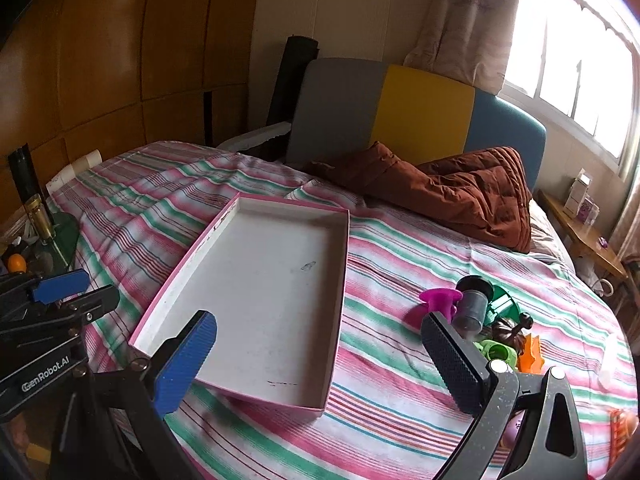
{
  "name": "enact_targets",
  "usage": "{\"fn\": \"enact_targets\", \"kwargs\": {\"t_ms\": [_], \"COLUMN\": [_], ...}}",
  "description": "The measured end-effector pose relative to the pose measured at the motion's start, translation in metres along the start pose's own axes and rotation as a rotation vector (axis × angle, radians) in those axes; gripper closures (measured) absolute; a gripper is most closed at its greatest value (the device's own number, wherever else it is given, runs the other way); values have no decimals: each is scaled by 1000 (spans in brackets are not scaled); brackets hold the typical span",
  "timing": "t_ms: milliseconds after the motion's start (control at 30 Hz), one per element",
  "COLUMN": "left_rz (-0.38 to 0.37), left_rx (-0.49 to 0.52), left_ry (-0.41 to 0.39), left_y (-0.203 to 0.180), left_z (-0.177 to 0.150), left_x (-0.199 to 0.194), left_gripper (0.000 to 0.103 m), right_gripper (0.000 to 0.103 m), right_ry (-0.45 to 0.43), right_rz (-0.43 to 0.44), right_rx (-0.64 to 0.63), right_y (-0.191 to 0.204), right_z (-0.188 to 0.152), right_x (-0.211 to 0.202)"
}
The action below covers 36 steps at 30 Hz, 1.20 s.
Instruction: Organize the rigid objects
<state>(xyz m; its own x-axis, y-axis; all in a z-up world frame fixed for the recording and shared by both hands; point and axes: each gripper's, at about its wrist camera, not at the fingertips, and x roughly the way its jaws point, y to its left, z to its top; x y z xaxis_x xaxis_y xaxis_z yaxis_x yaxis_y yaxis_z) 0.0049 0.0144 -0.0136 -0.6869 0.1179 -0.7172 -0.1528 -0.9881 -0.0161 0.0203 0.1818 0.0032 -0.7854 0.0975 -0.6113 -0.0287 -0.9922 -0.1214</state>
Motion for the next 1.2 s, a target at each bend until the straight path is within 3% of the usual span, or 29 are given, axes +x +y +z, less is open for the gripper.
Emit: {"fn": "enact_targets", "kwargs": {"t_ms": [333, 500, 800, 1000, 1100, 1200], "left_rz": [-12, -91, -191, -275, -311, -331], "left_rx": [28, 53, 116, 135, 167, 211], "left_ry": [13, 33, 67, 78, 89, 98], "left_y": [-7, -12, -33, -57, -75, -102], "left_z": [-4, -6, -5, 9, 16, 25], "left_x": [1, 5, 9, 6, 7, 12], "left_gripper": [64, 64, 63, 62, 62, 62], "right_gripper": [0, 0, 0, 0, 0, 0], "right_ry": [-3, 38, 36, 44, 75, 22], "right_rz": [5, -12, -161, -200, -174, -119], "right_rx": [47, 139, 415, 611, 741, 824], "right_y": [-32, -82, -229, -303, -325, -337], "right_z": [5, 4, -13, -54, -73, -76], "right_x": [-4, 1, -4, 2, 5, -1]}}
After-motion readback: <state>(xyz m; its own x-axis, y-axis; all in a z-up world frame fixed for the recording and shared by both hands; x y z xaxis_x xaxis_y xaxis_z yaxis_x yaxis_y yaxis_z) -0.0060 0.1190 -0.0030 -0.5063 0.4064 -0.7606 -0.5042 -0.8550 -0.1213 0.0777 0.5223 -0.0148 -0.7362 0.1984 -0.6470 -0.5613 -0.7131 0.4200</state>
